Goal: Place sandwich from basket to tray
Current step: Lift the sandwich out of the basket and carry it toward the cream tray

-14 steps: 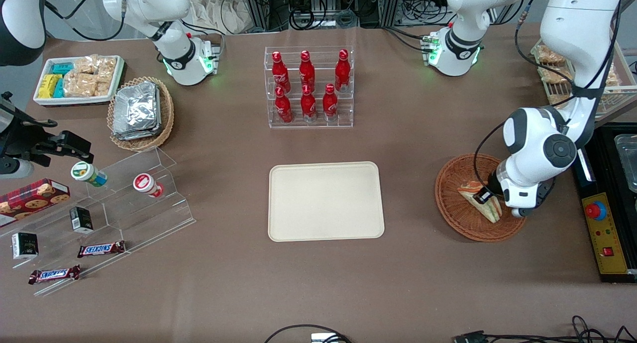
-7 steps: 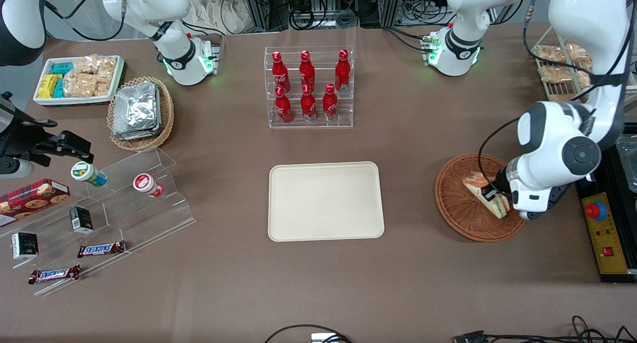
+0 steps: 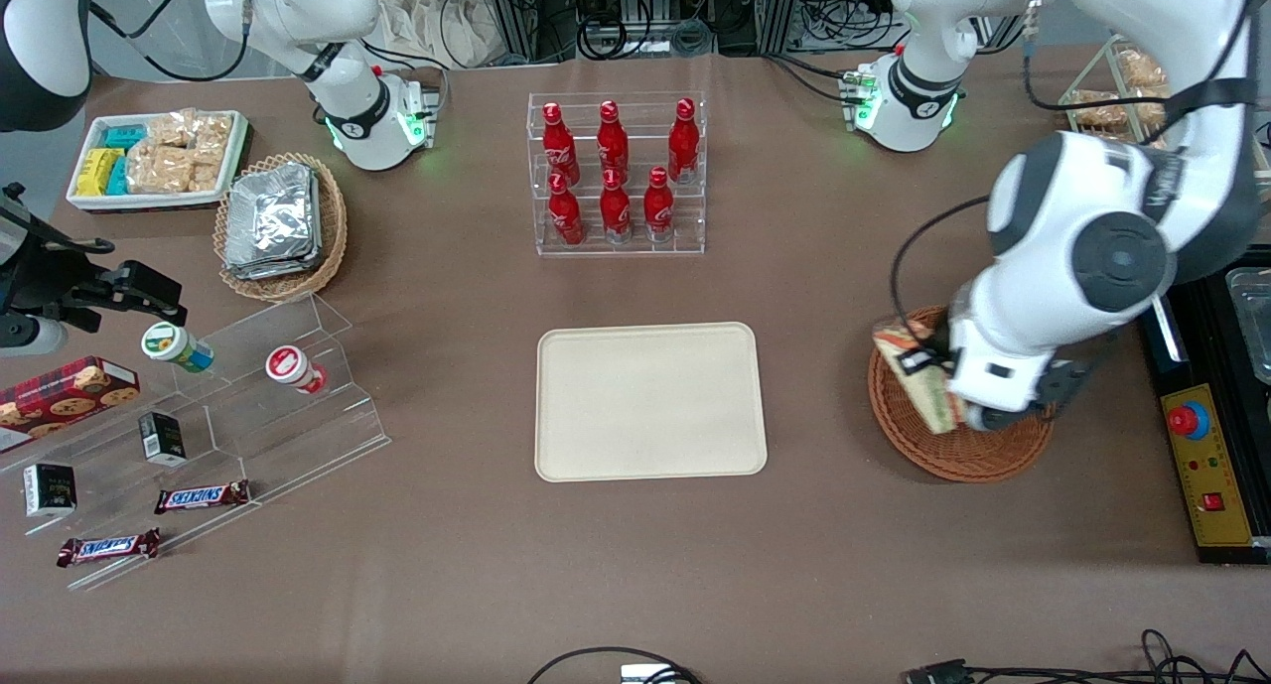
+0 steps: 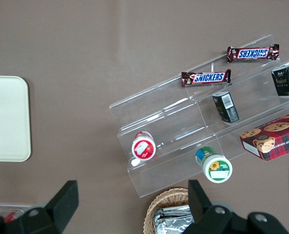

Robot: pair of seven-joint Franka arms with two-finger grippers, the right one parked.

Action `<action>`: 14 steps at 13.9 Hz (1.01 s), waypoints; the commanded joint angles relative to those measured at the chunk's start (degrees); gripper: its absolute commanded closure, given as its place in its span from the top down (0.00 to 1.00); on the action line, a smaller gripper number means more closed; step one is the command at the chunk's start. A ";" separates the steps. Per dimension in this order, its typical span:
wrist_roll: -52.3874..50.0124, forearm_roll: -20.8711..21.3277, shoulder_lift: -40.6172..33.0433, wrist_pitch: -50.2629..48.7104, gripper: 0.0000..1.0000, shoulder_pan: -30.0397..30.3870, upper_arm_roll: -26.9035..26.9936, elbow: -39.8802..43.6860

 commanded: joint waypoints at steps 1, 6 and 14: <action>-0.16 2.97 9.54 0.05 0.01 -8.60 0.40 7.67; 5.28 4.13 20.54 4.44 0.00 -15.37 0.31 10.94; 4.94 4.22 28.02 11.74 0.48 -16.44 0.40 12.97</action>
